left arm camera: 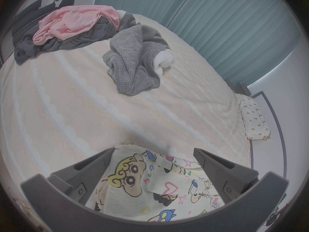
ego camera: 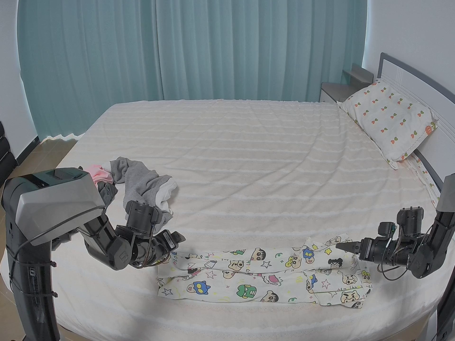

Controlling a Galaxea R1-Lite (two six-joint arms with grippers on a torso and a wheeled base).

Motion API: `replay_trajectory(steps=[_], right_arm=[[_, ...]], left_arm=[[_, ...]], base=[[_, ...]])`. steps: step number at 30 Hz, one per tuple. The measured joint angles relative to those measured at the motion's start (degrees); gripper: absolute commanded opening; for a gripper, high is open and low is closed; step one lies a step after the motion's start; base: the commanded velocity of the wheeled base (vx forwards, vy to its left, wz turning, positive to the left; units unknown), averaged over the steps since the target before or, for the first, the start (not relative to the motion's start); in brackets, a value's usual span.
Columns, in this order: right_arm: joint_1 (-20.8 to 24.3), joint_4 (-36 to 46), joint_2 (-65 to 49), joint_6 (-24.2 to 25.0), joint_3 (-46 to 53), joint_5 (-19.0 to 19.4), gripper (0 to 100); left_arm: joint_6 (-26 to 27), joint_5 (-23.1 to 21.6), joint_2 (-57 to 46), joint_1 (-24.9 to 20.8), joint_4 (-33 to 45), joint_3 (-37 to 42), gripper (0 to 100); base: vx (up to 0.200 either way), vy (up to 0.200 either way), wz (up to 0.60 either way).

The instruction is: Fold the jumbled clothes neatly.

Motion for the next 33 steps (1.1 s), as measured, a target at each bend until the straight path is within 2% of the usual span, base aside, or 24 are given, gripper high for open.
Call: replay_trajectory(steps=[6, 7, 18, 21, 27, 33], right_arm=[[0.7, -2.2, 1.9, 0.8, 2.8, -0.1, 100], [0.7, -2.2, 2.1, 0.8, 3.0, -0.1, 100], [0.8, -2.3, 2.8, 0.8, 3.4, 0.2, 100], [0.8, -2.2, 2.9, 0.9, 3.5, 0.3, 100], [1.2, -2.3, 3.1, 0.9, 3.4, 0.3, 100], [1.4, -2.3, 3.4, 0.9, 3.4, 0.3, 100]], left_arm=[[-0.2, 2.2, 0.5, -1.4, 1.2, 0.1, 100], [-0.3, 2.5, 0.5, -1.5, 1.4, 0.2, 0], [-0.3, 10.6, 0.6, -2.4, 0.5, 1.0, 0], [-0.3, 11.6, 0.5, -3.3, -1.0, 1.0, 0], [0.0, 13.3, 0.5, -4.7, -7.2, 1.0, 0], [4.0, 13.8, 0.5, -5.4, -19.1, 2.8, 0]], base=[[0.0, 0.0, 0.0], [0.0, 0.0, 0.0], [0.0, 0.0, 0.0], [0.0, 0.0, 0.0], [0.0, 0.0, 0.0], [0.0, 0.0, 0.0]])
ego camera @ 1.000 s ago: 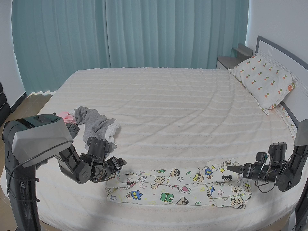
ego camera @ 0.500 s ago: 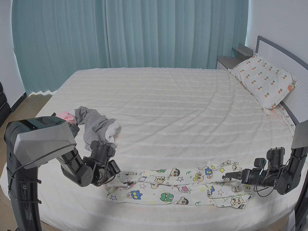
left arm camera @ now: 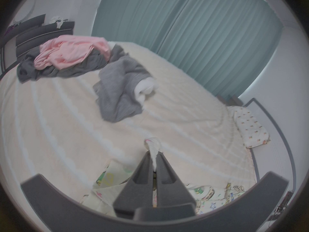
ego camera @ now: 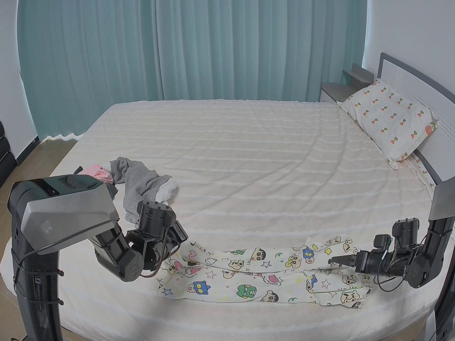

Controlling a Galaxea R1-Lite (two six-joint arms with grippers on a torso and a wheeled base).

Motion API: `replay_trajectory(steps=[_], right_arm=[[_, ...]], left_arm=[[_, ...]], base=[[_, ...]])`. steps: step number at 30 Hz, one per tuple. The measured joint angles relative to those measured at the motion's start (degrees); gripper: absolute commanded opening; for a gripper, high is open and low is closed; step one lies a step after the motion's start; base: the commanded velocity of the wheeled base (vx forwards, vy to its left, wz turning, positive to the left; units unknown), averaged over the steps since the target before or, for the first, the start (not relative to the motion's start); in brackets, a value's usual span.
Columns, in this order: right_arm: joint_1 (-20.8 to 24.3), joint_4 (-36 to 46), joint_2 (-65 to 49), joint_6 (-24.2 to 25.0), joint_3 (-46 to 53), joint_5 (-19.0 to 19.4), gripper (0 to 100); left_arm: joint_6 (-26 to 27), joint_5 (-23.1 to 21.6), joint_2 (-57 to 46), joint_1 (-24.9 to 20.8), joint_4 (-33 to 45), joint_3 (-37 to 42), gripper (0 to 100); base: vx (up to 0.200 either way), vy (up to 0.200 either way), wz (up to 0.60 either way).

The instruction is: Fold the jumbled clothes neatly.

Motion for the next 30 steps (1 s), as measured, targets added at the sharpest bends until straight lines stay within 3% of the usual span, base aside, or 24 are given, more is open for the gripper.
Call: replay_trajectory(steps=[5, 11, 24, 30], right_arm=[[0.1, 0.0, 0.2, 0.0, 0.0, 0.0, 100], [0.2, 0.0, 0.3, 0.0, 0.1, 0.0, 100], [0.5, 0.0, 0.3, 0.0, 0.1, 0.0, 100], [0.6, 0.0, 0.3, 0.0, 0.1, 0.1, 100]], left_arm=[[3.7, -1.2, 0.1, -0.2, -10.6, 3.3, 0], [7.5, -6.6, 0.1, -0.4, -19.8, 7.7, 0], [14.0, -12.8, 0.4, 0.4, -23.8, 7.6, 0], [17.7, -13.5, -0.1, 1.2, -24.4, 7.2, 0]], base=[[0.0, 0.0, 0.0], [0.0, 0.0, 0.0], [0.0, 0.0, 0.0], [0.0, 0.0, 0.0]])
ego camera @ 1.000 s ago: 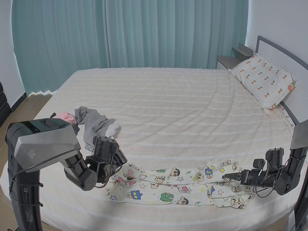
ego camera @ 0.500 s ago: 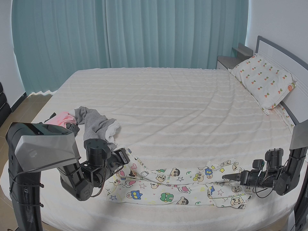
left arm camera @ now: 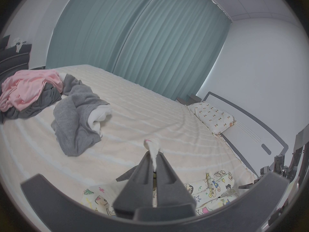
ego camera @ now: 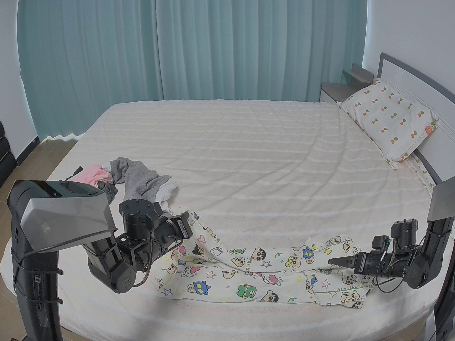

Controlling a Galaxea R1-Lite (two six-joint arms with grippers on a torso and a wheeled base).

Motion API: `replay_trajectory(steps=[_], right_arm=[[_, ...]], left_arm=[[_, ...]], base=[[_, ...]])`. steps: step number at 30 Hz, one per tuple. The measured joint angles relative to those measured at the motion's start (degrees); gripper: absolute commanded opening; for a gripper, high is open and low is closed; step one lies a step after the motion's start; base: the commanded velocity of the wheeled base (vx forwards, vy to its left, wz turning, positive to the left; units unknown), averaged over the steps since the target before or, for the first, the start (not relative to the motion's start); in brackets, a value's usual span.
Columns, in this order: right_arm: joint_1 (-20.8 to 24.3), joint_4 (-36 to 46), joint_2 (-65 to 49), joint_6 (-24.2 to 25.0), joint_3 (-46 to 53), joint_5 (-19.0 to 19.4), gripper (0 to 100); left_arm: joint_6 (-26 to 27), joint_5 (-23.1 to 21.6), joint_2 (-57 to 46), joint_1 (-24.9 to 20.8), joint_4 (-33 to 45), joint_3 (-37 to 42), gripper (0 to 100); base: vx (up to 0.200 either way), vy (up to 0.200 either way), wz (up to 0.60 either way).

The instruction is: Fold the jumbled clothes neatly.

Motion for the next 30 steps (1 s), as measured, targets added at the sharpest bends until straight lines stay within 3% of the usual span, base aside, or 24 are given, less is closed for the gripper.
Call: replay_trajectory(steps=[12, 23, 30], right_arm=[[0.0, 0.0, 0.0, 0.0, 0.0, 0.0, 100], [0.0, 0.0, 0.3, 0.0, 0.0, -0.1, 100], [0.0, 0.0, 0.6, 0.0, 0.0, -0.1, 100]], left_arm=[[7.8, -6.4, 0.2, 4.0, -0.9, -2.0, 0], [18.7, -10.4, 0.0, 6.4, -0.9, 5.9, 0], [21.7, -11.0, 0.7, 7.9, -0.9, 11.6, 0]], base=[[0.0, 0.0, 0.0], [0.0, 0.0, 0.0], [0.0, 0.0, 0.0]])
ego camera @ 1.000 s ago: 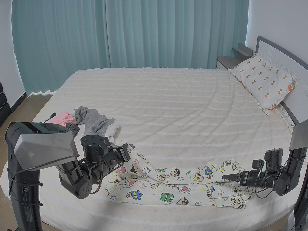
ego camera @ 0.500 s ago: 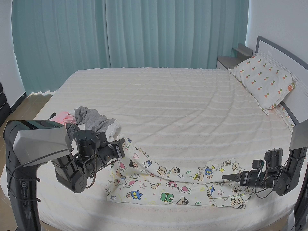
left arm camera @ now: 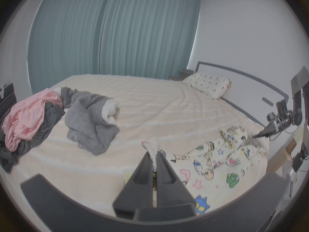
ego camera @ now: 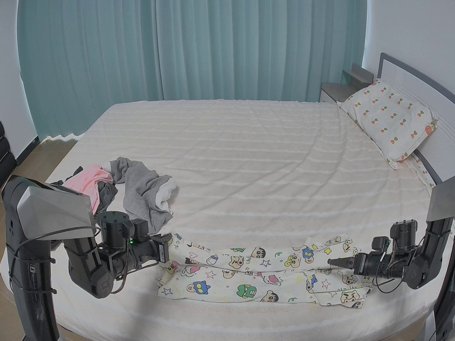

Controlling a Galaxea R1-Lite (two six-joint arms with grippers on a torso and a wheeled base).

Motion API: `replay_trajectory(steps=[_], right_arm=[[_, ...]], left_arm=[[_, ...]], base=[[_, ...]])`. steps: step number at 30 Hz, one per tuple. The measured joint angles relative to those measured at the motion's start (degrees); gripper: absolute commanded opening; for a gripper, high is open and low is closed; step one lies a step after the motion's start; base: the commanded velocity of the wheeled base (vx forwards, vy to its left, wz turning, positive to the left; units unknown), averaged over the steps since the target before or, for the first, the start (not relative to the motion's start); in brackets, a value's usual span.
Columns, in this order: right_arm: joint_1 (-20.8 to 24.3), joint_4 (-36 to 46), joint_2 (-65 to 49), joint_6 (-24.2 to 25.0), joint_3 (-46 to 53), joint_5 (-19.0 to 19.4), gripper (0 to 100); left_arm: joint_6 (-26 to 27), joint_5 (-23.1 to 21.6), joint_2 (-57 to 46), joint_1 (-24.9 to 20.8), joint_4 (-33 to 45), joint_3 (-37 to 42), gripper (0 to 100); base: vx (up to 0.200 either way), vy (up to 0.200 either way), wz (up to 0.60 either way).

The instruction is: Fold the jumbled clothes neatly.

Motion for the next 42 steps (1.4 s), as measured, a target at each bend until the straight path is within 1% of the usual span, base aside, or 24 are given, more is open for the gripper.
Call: replay_trajectory(steps=[6, 11, 12, 15, 18, 22, 24, 28, 30, 33, 35, 36, 39, 42], right_arm=[[0.0, 0.0, 0.1, 0.0, 0.1, 0.0, 100], [0.0, 0.1, 0.2, 0.0, 0.2, 0.0, 100], [0.0, 0.1, 0.2, 0.0, 0.3, 0.0, 100], [0.0, 0.1, 0.2, 0.0, 0.4, 0.0, 100], [0.0, 0.1, 0.2, 0.0, 0.4, 0.0, 100], [-0.3, -0.1, 0.2, -0.1, 0.1, -0.4, 100], [-0.9, -0.1, 0.2, -0.1, -0.2, -0.5, 100], [-2.2, 0.2, 0.4, -0.1, -1.4, -0.7, 100], [-2.7, 0.3, 0.7, -0.2, -2.1, -1.1, 100], [-3.2, 0.5, 1.6, -0.4, -3.7, -1.9, 100], [-3.3, 0.7, 2.5, -0.5, -4.9, -2.3, 100], [-3.3, 1.1, 3.1, -0.7, -6.0, -2.5, 100], [-3.4, 3.0, 4.5, -1.1, -9.2, -2.7, 100], [-3.5, 7.9, 5.8, -2.2, -12.8, -2.9, 100]], left_arm=[[2.6, 0.4, 3.3, 0.1, 0.0, 1.6, 0], [3.3, 1.2, 6.5, 0.1, 0.0, 1.5, 0], [3.7, 1.6, 7.1, 0.1, 0.0, 1.4, 100], [4.5, 3.1, 8.7, 0.1, 0.0, 0.8, 100], [4.2, 3.5, 9.7, 0.1, 0.0, 0.2, 100], [2.4, 3.5, 10.1, 0.3, -0.1, 0.3, 100], [0.6, 3.5, 9.9, 0.6, -0.3, 0.8, 100], [-6.5, 3.1, 8.3, 1.6, -0.5, 2.3, 100], [-11.4, 3.0, 7.3, 2.0, -0.6, 3.2, 100], [-20.1, 2.2, 5.3, 2.4, -0.7, 5.0, 100], [-25.1, 0.9, 4.1, 2.5, -0.7, 6.2, 100], [-28.4, -0.7, 3.3, 2.5, -0.8, 7.2, 100], [-32.5, -3.9, 1.8, 2.6, -1.5, 9.3, 100], [-33.8, -5.9, 0.7, 2.5, -4.5, 11.5, 100]], base=[[0.0, 0.0, 0.0], [0.0, 0.0, 0.0], [0.0, 0.0, 0.0], [0.0, 0.0, 0.0], [0.0, 0.0, 0.0], [0.0, 0.0, 0.0], [0.0, 0.0, 0.0], [0.0, 0.0, 0.0], [0.0, 0.0, 0.0], [0.0, 0.0, 0.0], [0.0, 0.0, 0.0], [0.0, 0.0, 0.0], [0.0, 0.0, 0.0], [0.0, 0.0, 0.0]])
